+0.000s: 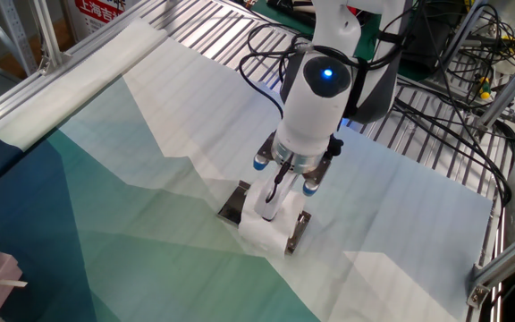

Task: Put the toilet paper on its holder

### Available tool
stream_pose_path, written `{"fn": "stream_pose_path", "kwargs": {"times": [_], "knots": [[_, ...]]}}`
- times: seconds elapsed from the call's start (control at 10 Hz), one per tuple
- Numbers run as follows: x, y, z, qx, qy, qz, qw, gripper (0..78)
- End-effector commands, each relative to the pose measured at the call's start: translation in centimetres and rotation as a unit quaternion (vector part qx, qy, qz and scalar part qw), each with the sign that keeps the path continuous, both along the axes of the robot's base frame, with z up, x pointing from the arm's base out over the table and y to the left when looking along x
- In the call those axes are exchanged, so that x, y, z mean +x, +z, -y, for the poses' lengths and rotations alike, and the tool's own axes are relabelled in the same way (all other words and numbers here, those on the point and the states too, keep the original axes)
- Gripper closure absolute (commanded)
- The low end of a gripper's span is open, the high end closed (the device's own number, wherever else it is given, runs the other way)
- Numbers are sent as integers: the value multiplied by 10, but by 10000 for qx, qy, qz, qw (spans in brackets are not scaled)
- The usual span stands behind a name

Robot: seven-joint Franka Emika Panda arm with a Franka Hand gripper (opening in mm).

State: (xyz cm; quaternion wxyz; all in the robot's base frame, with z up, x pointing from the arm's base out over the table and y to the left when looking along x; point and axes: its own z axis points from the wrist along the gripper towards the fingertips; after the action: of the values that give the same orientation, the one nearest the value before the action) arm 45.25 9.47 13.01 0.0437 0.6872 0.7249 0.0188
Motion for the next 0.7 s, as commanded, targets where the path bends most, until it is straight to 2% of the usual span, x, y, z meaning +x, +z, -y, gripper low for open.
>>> {"fn": "stream_pose_path", "kwargs": {"times": [0.1, 0.2, 0.7], "knots": [[2, 2, 0, -75, -51, -126, 9999, 763], [2, 2, 0, -75, -51, -126, 9999, 1], [2, 2, 0, -75, -51, -126, 9999, 1]]}}
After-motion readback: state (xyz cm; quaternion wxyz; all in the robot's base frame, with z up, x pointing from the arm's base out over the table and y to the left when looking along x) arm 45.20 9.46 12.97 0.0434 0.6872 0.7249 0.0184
